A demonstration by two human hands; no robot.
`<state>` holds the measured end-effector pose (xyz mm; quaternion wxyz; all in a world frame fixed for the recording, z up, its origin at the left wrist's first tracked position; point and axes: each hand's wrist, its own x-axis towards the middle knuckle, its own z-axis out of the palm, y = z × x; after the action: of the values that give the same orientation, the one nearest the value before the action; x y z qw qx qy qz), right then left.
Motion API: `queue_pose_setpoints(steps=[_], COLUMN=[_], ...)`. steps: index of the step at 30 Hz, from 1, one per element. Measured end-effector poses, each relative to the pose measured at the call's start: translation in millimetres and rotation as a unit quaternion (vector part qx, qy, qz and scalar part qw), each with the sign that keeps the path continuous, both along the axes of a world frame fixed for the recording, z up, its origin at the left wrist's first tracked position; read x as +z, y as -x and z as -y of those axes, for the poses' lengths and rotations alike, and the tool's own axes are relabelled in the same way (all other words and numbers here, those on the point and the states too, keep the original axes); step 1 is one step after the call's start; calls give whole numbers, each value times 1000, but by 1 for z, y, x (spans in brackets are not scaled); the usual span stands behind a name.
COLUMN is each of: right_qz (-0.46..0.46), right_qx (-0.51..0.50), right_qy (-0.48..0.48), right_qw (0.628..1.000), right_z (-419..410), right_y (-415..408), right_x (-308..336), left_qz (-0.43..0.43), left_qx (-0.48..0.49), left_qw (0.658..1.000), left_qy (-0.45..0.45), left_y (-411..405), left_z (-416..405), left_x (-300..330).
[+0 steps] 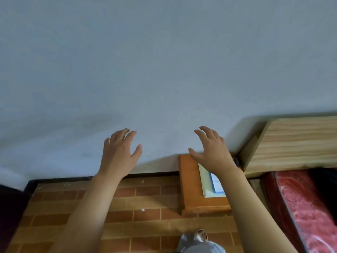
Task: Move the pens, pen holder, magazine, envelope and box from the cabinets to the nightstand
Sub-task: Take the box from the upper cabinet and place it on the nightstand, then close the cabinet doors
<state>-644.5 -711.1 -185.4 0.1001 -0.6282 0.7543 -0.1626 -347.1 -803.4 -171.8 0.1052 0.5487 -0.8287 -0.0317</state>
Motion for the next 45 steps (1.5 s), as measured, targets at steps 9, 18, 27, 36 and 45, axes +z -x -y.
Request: queue_pose_setpoints(steps=[9, 18, 27, 36, 45], right_qz=[-4, 13, 38, 3, -8], right_qx=[98, 275, 479, 684, 853], right_qy=[30, 64, 29, -8, -28], right_qw=[995, 959, 876, 730, 520], right_z=[-25, -15, -13, -48, -169], right_y=[-203, -412, -605, -810, -929], right_x=[28, 48, 60, 52, 33], left_qz=[-21, -38, -51, -65, -46], left_qx=[89, 259, 461, 683, 842], left_qw=[995, 963, 882, 724, 532], left_qy=[30, 66, 83, 70, 76], left_y=[-214, -420, -557, -610, -565], left_z=[-76, -179, -303, -432, -561], left_x=[32, 56, 47, 35, 31])
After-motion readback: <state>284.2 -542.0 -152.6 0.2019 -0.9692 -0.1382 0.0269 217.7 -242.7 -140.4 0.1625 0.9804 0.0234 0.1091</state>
